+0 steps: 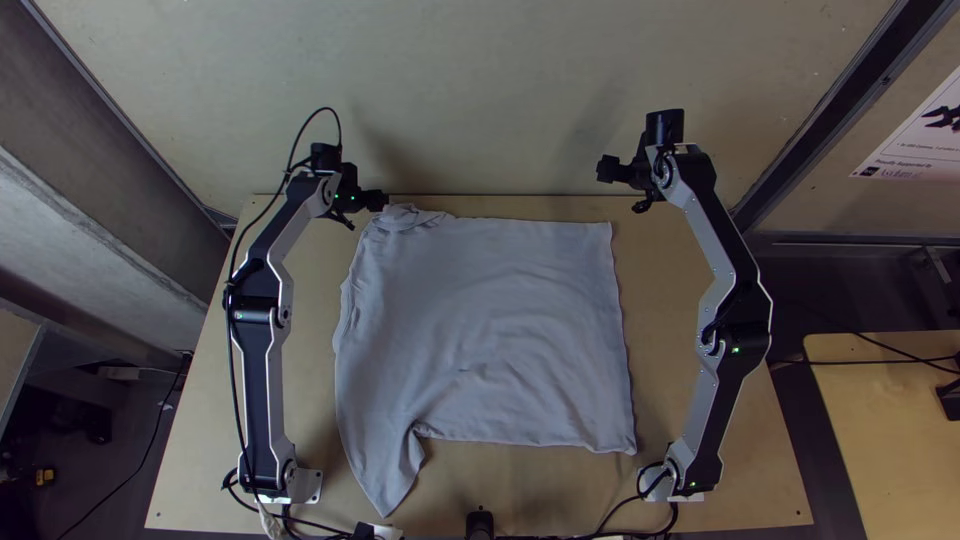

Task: Fold the t-shirt

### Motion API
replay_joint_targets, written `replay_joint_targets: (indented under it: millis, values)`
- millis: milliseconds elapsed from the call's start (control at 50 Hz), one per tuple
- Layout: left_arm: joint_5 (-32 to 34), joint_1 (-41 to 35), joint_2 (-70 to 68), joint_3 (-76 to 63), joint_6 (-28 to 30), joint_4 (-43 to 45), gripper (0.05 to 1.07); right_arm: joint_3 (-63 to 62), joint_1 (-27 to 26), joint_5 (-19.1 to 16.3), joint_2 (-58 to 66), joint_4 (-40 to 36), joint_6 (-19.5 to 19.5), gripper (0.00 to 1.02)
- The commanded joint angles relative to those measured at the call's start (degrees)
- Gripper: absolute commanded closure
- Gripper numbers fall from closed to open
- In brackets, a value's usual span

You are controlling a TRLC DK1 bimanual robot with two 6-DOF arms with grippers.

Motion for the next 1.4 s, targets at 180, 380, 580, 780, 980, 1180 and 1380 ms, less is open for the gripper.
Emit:
replay_joint_targets:
  millis: [180, 380, 580, 780, 980, 1180, 1380]
  values:
    - [-0.86, -1.52, 2.91, 1.65, 0.23, -0.55, 0.42, -0.11, -0.06, -0.47, 1.09, -0.48, 1.23, 0.04]
    - [-1.82, -2.05, 4.14, 1.74, 0.32, -0.29, 0.42, -0.2, -0.06, -0.47, 1.09, -0.48, 1.32, 0.04]
    - [-2.17, -2.66, 5.37, 1.83, 0.41, -0.29, 0.43, -0.38, 0.12, -0.47, 1.71, -0.57, 1.58, 0.04]
    - [-2.09, -3.28, 5.72, 1.83, 0.41, -0.11, 0.8, 0.85, -0.32, -0.47, 3.9, -0.57, 2.99, 0.04]
    - [-2.09, -4.07, 4.67, 1.83, 0.14, 0.06, 1.05, 6.83, -0.76, -1.17, 10.15, -5.66, 4.57, 0.04]
    - [-2.17, -4.25, 3.35, 1.92, -0.82, 0.24, 1.05, 10.43, -1.02, -1.26, 14.98, -8.04, 6.24, 0.04]
    - [-2.17, -4.25, 2.47, 2.01, -0.82, 0.5, 1.05, 10.87, -1.9, -1.17, 18.41, -8.13, 7.65, 0.09]
